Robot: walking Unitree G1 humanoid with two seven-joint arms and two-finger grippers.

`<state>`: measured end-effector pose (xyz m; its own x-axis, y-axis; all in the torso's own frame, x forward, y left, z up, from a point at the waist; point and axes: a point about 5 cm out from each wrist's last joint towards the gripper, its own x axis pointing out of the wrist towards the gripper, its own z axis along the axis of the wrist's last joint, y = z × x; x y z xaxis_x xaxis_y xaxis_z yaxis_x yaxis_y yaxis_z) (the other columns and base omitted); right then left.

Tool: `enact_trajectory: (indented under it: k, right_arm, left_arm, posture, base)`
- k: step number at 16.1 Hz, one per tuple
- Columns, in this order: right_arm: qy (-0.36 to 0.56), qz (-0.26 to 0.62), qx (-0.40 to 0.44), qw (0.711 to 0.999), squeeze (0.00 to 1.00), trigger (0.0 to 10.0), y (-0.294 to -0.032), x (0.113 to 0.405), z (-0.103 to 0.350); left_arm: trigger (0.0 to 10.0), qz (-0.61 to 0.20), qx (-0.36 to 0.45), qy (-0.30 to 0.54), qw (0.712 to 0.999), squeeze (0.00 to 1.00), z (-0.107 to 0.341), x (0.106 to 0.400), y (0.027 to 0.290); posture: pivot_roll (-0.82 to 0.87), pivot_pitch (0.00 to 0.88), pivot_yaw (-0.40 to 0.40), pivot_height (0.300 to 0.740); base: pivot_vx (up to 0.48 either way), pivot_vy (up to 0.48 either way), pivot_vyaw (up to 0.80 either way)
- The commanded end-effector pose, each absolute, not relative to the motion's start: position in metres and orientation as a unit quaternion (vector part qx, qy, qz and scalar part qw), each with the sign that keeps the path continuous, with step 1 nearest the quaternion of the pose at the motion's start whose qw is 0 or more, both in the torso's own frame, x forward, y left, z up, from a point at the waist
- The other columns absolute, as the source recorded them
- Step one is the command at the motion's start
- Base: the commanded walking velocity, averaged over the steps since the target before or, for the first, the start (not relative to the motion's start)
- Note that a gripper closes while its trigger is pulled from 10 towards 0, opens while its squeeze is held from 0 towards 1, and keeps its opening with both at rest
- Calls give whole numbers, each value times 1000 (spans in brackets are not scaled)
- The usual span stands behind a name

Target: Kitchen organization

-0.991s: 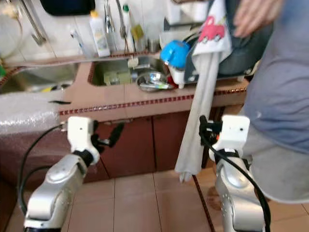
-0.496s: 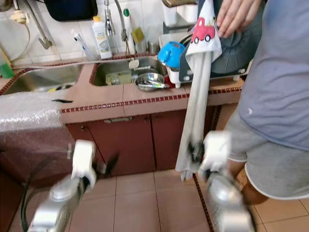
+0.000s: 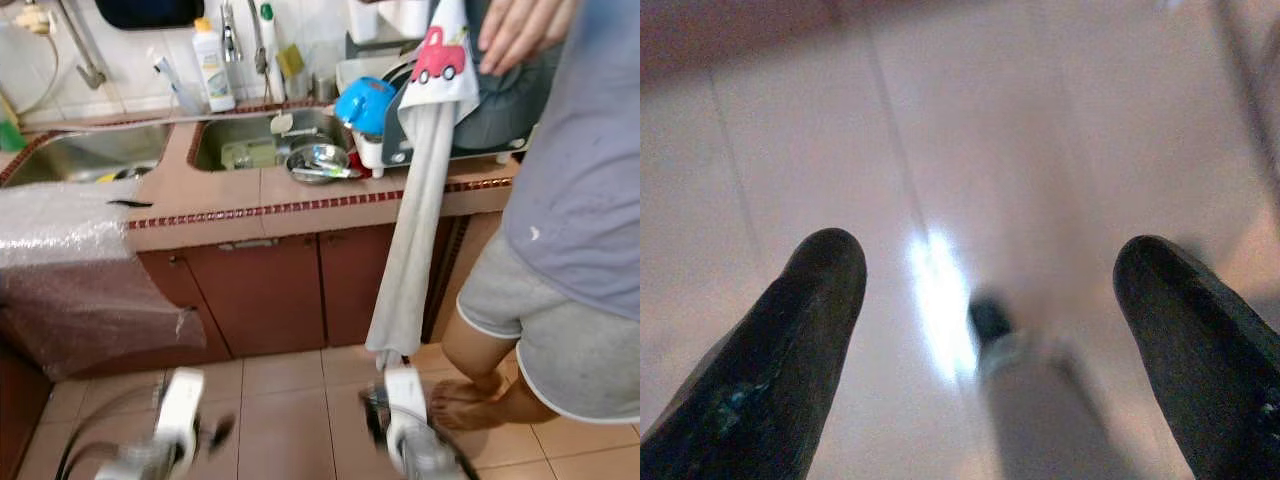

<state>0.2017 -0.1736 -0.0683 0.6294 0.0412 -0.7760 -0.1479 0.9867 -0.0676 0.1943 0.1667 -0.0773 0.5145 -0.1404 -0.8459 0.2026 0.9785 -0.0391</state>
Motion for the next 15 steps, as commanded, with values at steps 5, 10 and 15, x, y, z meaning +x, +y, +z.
enact_trajectory:
  k: [5, 10, 15]
  right_arm:
    - [472, 40, -107, 874, 0, 10000, -212, 172, -83]
    - [479, -5, -60, 876, 0, 10000, -221, 164, -86]
    - [462, 34, -59, 884, 0, 10000, -197, 182, -82]
  left_arm:
    - [10000, -88, 57, 485, 868, 0, -78, 195, 186]
    - [10000, -106, 46, 493, 862, 0, -81, 190, 179]
    - [10000, -159, 70, 496, 851, 0, -84, 188, 158]
  posture:
    - [-62, 0, 86, 740]
    - [-76, 0, 93, 740]
    - [-79, 0, 91, 740]
  base:
    - [0, 0, 0]
    - [0, 0, 0]
    - [0, 0, -759]
